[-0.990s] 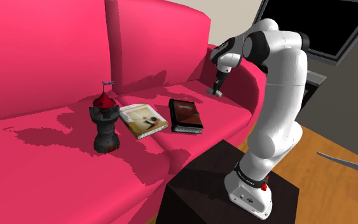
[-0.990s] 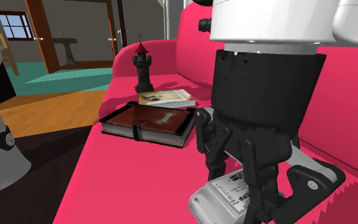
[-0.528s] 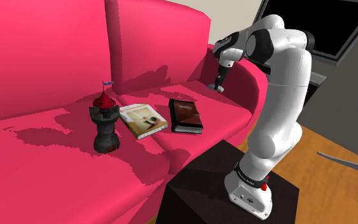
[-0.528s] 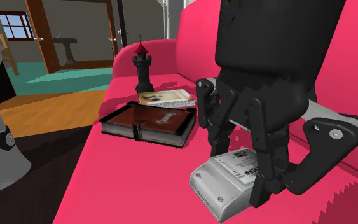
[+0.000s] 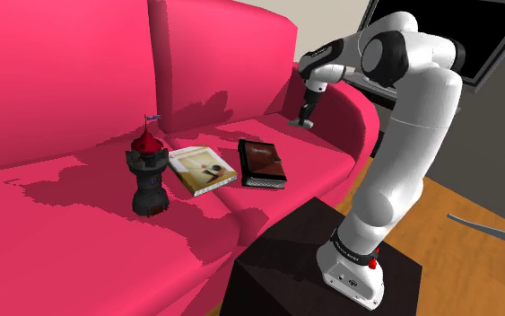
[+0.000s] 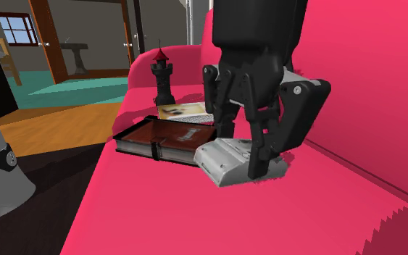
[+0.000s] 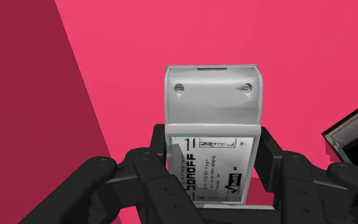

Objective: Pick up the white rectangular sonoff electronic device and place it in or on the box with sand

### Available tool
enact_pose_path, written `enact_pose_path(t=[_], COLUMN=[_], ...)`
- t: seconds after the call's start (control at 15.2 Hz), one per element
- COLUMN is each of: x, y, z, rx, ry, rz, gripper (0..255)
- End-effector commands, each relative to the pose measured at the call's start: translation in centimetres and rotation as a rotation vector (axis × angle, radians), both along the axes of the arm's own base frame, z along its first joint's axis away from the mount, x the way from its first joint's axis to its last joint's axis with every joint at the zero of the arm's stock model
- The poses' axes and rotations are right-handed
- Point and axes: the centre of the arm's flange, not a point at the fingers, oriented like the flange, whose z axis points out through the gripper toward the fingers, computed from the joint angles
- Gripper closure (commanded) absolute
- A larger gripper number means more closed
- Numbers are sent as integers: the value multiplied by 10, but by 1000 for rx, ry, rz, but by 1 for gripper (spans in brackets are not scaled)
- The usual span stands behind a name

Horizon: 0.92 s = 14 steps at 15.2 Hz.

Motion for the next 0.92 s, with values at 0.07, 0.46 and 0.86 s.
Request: enact_pose_path(t=[0.07,0.46,0.86], x=[-5,-8,-12], y=[40,119,198], z=[0,1,1], rx=[0,0,0], ry=[0,0,0], rz=[-1,-1,-1], gripper=[255,255,255])
